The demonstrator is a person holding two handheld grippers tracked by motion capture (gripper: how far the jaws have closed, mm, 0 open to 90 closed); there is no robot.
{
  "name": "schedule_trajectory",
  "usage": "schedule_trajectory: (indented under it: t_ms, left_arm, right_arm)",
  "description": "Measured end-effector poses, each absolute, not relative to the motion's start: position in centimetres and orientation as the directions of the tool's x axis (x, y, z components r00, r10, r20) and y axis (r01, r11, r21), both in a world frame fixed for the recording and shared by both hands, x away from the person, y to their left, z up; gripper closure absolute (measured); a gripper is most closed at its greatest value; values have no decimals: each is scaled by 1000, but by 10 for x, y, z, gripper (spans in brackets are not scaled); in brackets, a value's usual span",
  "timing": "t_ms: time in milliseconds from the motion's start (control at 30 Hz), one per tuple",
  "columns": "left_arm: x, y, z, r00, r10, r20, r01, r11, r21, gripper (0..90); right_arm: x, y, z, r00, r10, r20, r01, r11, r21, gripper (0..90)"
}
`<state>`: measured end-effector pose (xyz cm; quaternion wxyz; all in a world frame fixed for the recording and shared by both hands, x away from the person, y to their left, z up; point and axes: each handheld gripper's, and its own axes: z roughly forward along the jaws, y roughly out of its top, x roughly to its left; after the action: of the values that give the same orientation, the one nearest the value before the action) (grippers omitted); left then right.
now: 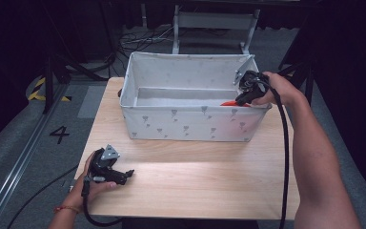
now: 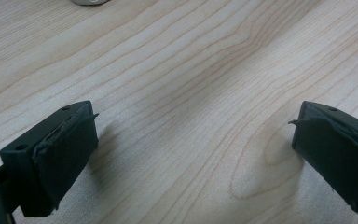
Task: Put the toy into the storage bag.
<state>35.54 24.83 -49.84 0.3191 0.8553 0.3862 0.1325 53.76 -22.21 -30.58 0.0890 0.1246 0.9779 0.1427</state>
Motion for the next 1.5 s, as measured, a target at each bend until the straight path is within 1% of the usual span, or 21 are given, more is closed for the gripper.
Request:
schedule_trajectory:
  t_ms: [33, 100, 167, 233, 267, 300, 400, 433, 467, 500, 533, 567, 600, 633, 700, 833, 900, 1067, 1267, 1300, 1500]
  left_arm:
    - [355, 248, -498, 666, 745, -21, 577, -497, 648, 5]
    - [355, 248, -498, 666, 746, -21, 577, -497, 648, 6]
    - [355, 248, -498, 664, 747, -19, 577, -497, 648, 5]
    - [355, 248, -498, 664, 747, -19, 577, -497, 648, 6]
    - [355, 248, -498, 663, 748, -20, 578, -495, 648, 6]
    - [355, 248, -498, 663, 749, -22, 579, -494, 648, 5]
    - [355, 248, -499, 660, 751, -21, 581, -492, 648, 6]
    - [355, 248, -499, 660, 751, -21, 581, -492, 648, 5]
    - [355, 248, -499, 659, 752, -21, 582, -492, 648, 6]
    - [355, 248, -499, 659, 752, -21, 582, -492, 648, 5]
    - [355, 248, -499, 660, 751, -23, 582, -492, 648, 5]
    - [355, 248, -499, 660, 751, -23, 582, -492, 648, 5]
    - [355, 248, -499, 659, 752, -22, 582, -492, 648, 5]
    - [355, 248, -499, 659, 751, -22, 582, -492, 648, 5]
    - [355, 248, -499, 659, 752, -22, 582, -492, 648, 5]
    - [355, 248, -499, 659, 751, -22, 582, -492, 648, 5]
    - [355, 248, -499, 659, 751, -22, 582, -492, 648, 5]
    - [355, 248, -499, 659, 751, -22, 582, -492, 648, 5]
    - [354, 248, -499, 657, 753, -25, 584, -489, 648, 5]
    - [354, 248, -499, 656, 754, -25, 585, -488, 648, 5]
    - [354, 248, -499, 656, 754, -23, 584, -489, 648, 5]
  right_arm:
    - [538, -222, -309, -954, 267, -140, 217, 931, 292, 814]
    - [538, -223, -312, -948, 271, -167, 217, 934, 285, 787]
    - [535, -225, -309, -943, 287, -170, 226, 924, 309, 742]
    - [535, -226, -308, -939, 295, -177, 229, 920, 317, 733]
    - [534, -227, -306, -936, 299, -186, 230, 920, 319, 709]
    - [533, -229, -304, -927, 313, -205, 237, 915, 327, 651]
    - [531, -231, -299, -888, 376, -265, 277, 897, 343, 527]
    - [529, -233, -297, -877, 401, -265, 292, 882, 369, 511]
    - [525, -236, -294, -864, 432, -259, 304, 857, 415, 490]
    - [523, -238, -292, -859, 443, -256, 304, 845, 441, 471]
    - [519, -242, -288, -844, 476, -248, 315, 813, 490, 437]
    - [516, -246, -286, -826, 504, -253, 325, 793, 515, 408]
    - [516, -246, -286, -826, 504, -253, 325, 793, 515, 408]
    - [514, -249, -284, -814, 523, -254, 332, 777, 535, 392]
    - [508, -257, -279, -797, 551, -248, 337, 747, 573, 335]
    - [496, -263, -269, -759, 611, -225, 342, 669, 660, 291]
    - [489, -263, -267, -741, 626, -243, 333, 657, 676, 260]
    - [469, -264, -262, -708, 658, -255, 306, 612, 729, 233]
    - [453, -266, -261, -685, 682, -257, 300, 586, 753, 208]
    - [447, -267, -261, -664, 697, -272, 295, 579, 760, 201]
    - [429, -270, -266, -648, 709, -277, 291, 567, 771, 183]
